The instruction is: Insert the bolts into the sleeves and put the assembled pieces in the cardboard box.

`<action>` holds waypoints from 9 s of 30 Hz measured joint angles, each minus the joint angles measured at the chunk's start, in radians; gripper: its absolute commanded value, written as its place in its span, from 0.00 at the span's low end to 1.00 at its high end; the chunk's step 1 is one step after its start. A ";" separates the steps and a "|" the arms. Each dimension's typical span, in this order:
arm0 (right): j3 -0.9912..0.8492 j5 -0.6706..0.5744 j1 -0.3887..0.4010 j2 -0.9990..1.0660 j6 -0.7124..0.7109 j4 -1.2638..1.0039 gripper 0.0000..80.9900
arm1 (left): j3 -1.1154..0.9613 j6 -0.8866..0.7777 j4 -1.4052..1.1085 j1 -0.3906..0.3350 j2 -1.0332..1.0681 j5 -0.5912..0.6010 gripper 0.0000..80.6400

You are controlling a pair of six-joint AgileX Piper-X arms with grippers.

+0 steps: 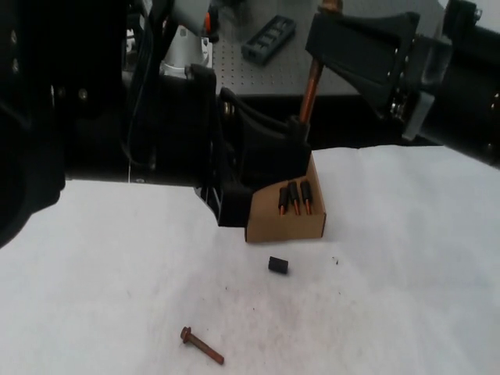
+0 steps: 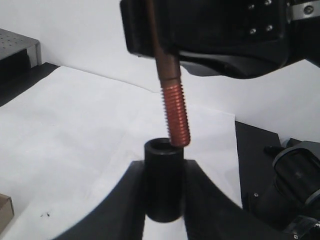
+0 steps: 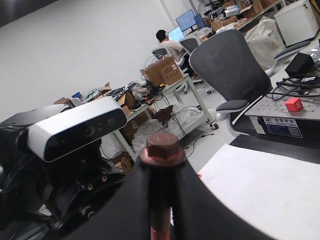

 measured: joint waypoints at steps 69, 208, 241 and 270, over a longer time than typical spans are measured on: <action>0.000 0.221 -0.246 -0.261 -0.220 0.779 0.58 | -0.946 -0.360 0.440 0.064 1.150 -0.628 0.01; 0.286 0.288 -0.171 -0.175 -0.528 1.078 0.01 | -0.661 1.243 0.581 -0.115 1.007 -0.737 0.01; 0.238 0.026 -0.093 -0.240 0.111 -0.043 0.01 | 0.092 0.000 -0.106 -0.034 0.007 0.130 0.01; 0.153 0.025 0.011 -0.061 0.061 -0.193 0.01 | 0.095 -0.132 -0.205 -0.037 0.007 0.074 0.01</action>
